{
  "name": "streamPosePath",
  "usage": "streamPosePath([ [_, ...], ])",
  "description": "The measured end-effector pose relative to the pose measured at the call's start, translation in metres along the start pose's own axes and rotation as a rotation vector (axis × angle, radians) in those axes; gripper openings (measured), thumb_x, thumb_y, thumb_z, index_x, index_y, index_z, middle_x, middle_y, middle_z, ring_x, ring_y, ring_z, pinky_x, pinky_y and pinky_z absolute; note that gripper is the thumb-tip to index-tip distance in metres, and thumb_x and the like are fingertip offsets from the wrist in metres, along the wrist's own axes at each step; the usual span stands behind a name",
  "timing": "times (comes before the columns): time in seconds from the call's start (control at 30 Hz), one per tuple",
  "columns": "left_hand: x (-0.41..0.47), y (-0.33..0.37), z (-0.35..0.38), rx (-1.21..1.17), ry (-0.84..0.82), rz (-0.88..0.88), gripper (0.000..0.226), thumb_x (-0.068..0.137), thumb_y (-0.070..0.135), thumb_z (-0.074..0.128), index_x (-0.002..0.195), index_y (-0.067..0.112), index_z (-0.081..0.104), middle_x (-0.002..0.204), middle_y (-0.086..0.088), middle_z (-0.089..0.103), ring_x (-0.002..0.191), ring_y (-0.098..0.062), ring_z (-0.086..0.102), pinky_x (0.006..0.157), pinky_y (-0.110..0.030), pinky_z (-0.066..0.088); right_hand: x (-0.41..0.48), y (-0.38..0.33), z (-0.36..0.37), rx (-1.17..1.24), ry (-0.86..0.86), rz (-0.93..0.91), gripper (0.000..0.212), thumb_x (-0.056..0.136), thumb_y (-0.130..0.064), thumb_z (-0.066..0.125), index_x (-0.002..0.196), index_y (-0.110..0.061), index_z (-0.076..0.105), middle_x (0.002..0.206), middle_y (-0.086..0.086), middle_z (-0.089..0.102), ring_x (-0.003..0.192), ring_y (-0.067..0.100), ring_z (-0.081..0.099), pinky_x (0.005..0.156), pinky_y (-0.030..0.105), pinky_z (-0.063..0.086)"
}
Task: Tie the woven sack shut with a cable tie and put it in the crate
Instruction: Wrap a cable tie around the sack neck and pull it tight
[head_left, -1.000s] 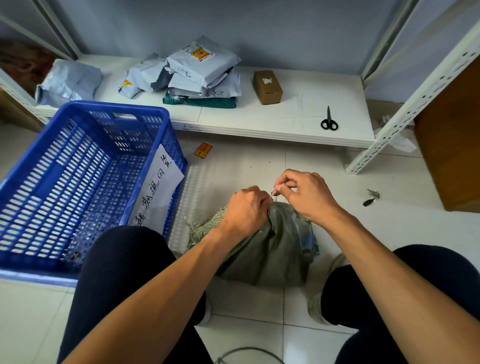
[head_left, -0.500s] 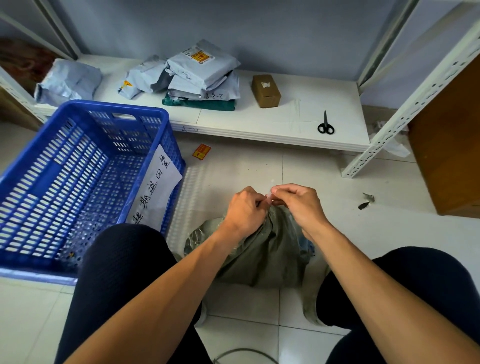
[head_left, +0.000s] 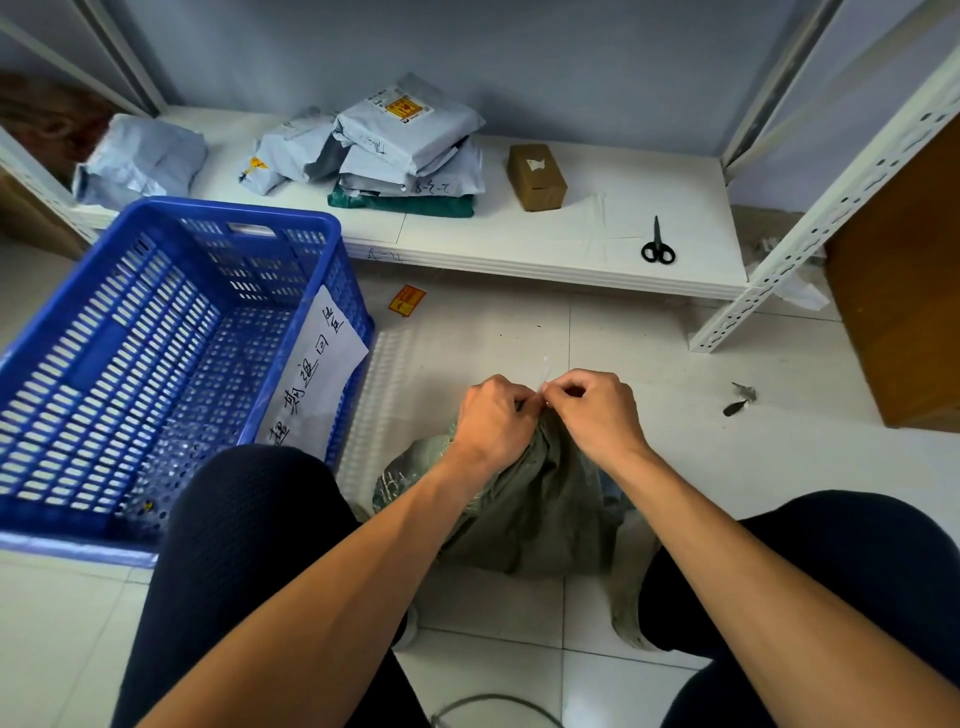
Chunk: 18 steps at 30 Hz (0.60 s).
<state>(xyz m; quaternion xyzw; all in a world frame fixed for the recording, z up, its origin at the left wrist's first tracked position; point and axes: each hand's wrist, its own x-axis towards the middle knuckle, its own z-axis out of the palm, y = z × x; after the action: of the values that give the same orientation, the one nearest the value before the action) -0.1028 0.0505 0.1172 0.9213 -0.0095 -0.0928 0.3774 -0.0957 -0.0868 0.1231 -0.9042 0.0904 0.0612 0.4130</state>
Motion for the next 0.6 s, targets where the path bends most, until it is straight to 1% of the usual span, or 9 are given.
streamPosePath([
  [0.07,0.0015,0.0005,0.0002,0.003,-0.015,0.001,0.030,0.100,0.022,0.056,0.082,0.012,0.077,0.074,-0.011,0.067,0.073,-0.029,0.062,0.058,-0.028,0.038,0.0004,-0.0006,-0.0010,0.019,-0.019,-0.012,0.020,0.094,-0.033,0.069,0.099,-0.018,0.081,0.100,-0.006,0.078,0.093,0.012,0.068,0.088,0.031,0.055],
  [0.13,0.0021,0.0009,0.0005,-0.004,-0.017,0.011,0.028,0.100,0.024,0.058,0.086,0.014,0.080,0.077,-0.010,0.069,0.075,-0.029,0.064,0.061,-0.030,0.045,0.0016,0.0002,-0.0005,0.016,-0.032,-0.013,0.020,0.095,-0.032,0.068,0.100,-0.017,0.081,0.101,-0.005,0.078,0.094,0.012,0.068,0.090,0.033,0.056],
  [0.2,0.0021,0.0010,0.0008,-0.032,-0.019,0.012,0.025,0.100,0.027,0.060,0.092,0.017,0.082,0.084,-0.009,0.073,0.080,-0.027,0.066,0.070,-0.035,0.053,0.0034,0.0013,-0.0004,0.025,-0.044,0.012,0.019,0.096,-0.029,0.067,0.098,-0.016,0.082,0.099,-0.004,0.078,0.092,0.014,0.068,0.091,0.035,0.056],
  [0.27,0.0021,0.0006,0.0018,-0.069,-0.036,-0.012,0.024,0.100,0.030,0.060,0.097,0.020,0.082,0.090,-0.007,0.076,0.086,-0.024,0.067,0.077,-0.036,0.055,0.0045,0.0031,-0.0006,0.059,-0.060,0.048,0.018,0.096,-0.027,0.067,0.093,-0.016,0.081,0.095,-0.003,0.077,0.088,0.015,0.069,0.090,0.036,0.056],
  [0.3,0.0023,-0.0002,0.0025,-0.084,-0.044,-0.024,0.024,0.100,0.030,0.060,0.097,0.020,0.082,0.092,-0.006,0.076,0.088,-0.024,0.067,0.079,-0.036,0.055,0.0045,0.0035,-0.0008,0.078,-0.067,0.061,0.019,0.097,-0.026,0.066,0.091,-0.015,0.081,0.094,-0.003,0.077,0.086,0.015,0.069,0.089,0.036,0.057],
  [0.37,0.0030,-0.0017,0.0038,-0.110,-0.055,-0.034,0.025,0.100,0.030,0.060,0.094,0.018,0.082,0.091,-0.006,0.077,0.087,-0.025,0.068,0.076,-0.037,0.056,0.0040,0.0039,-0.0008,0.108,-0.072,0.081,0.020,0.097,-0.024,0.065,0.089,-0.014,0.081,0.094,-0.003,0.077,0.084,0.016,0.070,0.088,0.035,0.057],
  [0.47,0.0048,-0.0027,0.0044,-0.127,-0.087,-0.057,0.033,0.102,0.030,0.056,0.087,0.011,0.078,0.086,-0.012,0.075,0.074,-0.026,0.064,0.063,-0.034,0.050,0.0036,0.0054,-0.0015,0.262,-0.076,0.154,0.020,0.097,-0.018,0.065,0.087,-0.012,0.081,0.092,0.000,0.077,0.079,0.015,0.068,0.084,0.031,0.057],
  [0.53,0.0047,-0.0022,0.0047,-0.132,-0.109,-0.083,0.034,0.103,0.027,0.053,0.086,0.007,0.074,0.084,-0.015,0.072,0.064,-0.020,0.055,0.056,-0.031,0.043,0.0022,0.0069,-0.0025,0.420,-0.085,0.240,0.017,0.096,-0.016,0.067,0.088,-0.009,0.081,0.091,0.008,0.078,0.076,0.015,0.065,0.079,0.030,0.055],
  [0.6,0.0044,-0.0025,0.0063,-0.152,-0.104,-0.100,0.029,0.102,0.022,0.053,0.088,0.008,0.074,0.085,-0.013,0.073,0.065,-0.017,0.055,0.056,-0.028,0.044,0.0015,0.0089,-0.0021,0.490,-0.078,0.278,0.015,0.095,-0.016,0.069,0.088,-0.008,0.080,0.087,0.010,0.077,0.075,0.017,0.065,0.076,0.030,0.056],
])
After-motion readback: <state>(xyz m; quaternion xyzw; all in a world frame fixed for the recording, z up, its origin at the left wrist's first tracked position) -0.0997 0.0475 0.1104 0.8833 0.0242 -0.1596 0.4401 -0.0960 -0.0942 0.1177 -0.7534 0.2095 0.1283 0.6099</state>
